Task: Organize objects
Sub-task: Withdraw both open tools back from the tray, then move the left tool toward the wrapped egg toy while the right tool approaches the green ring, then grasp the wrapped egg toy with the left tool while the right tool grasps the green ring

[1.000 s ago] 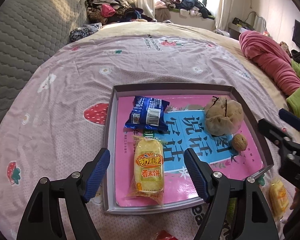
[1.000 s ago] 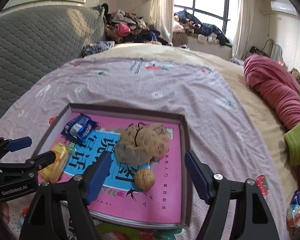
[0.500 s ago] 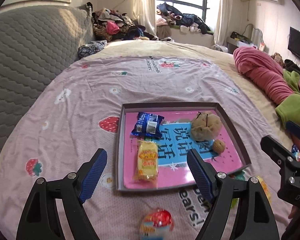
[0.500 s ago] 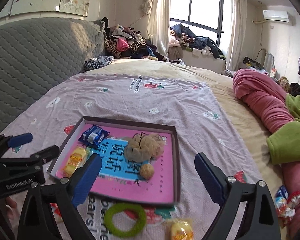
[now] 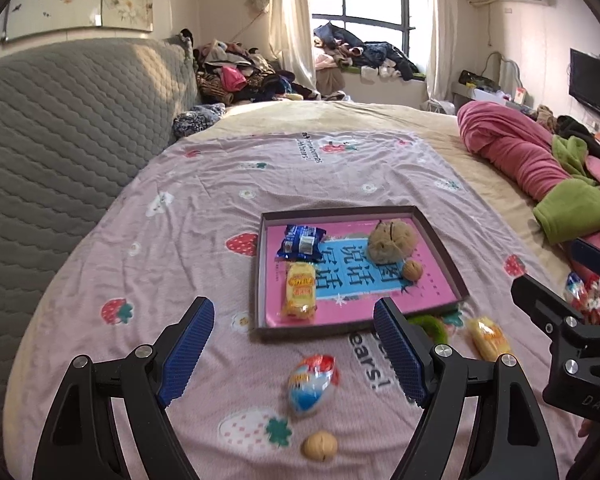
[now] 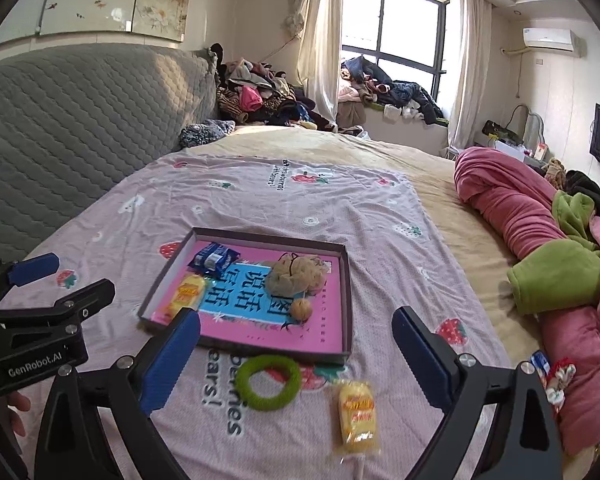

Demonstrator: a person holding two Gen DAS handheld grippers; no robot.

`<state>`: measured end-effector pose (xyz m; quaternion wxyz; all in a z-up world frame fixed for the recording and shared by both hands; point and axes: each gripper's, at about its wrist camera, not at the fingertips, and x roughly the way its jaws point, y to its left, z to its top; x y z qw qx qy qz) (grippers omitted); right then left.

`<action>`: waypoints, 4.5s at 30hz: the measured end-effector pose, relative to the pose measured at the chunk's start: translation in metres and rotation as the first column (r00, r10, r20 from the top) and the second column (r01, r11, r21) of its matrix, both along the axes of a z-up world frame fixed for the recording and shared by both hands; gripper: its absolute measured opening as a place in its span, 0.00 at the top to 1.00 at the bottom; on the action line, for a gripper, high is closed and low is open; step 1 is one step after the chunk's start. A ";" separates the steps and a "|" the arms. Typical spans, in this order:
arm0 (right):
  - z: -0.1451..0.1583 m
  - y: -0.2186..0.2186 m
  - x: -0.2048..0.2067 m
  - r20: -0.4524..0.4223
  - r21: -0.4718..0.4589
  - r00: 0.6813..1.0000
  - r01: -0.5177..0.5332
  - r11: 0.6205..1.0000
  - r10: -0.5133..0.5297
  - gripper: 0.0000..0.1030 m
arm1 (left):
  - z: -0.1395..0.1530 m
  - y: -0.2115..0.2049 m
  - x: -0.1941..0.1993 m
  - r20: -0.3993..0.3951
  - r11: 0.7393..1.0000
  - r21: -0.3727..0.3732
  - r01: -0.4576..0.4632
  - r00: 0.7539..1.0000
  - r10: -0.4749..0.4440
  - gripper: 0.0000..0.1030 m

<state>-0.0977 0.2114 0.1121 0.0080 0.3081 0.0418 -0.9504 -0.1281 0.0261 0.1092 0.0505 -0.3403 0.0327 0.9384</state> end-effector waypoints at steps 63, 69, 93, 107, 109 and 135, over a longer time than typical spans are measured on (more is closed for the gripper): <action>-0.033 -0.005 0.075 0.052 0.025 0.998 0.021 0.999 -0.022 0.02 | -0.048 -0.024 0.072 0.081 1.000 0.012 -0.011 0.997 0.010 0.19; -0.046 -0.008 0.070 0.073 0.039 0.997 0.010 0.999 -0.013 0.02 | -0.062 -0.021 0.066 0.102 1.000 -0.005 -0.002 0.995 0.003 0.19; -0.089 -0.020 0.036 0.147 0.080 0.989 -0.036 0.996 0.024 0.02 | -0.103 -0.010 0.037 0.192 0.999 -0.039 0.011 0.981 -0.003 0.19; -0.117 -0.022 0.002 0.188 0.105 0.981 -0.077 0.991 0.056 0.02 | -0.124 -0.001 0.002 0.227 0.999 -0.046 0.015 0.974 -0.004 0.19; -0.121 -0.023 -0.006 0.196 0.108 0.979 -0.085 0.990 0.062 0.02 | -0.126 0.001 -0.004 0.228 0.999 -0.047 0.020 0.974 -0.009 0.19; -0.174 -0.033 -0.078 0.357 0.130 0.928 -0.166 0.978 0.110 0.16 | -0.157 0.005 -0.044 0.270 0.998 -0.050 0.035 0.963 -0.020 0.19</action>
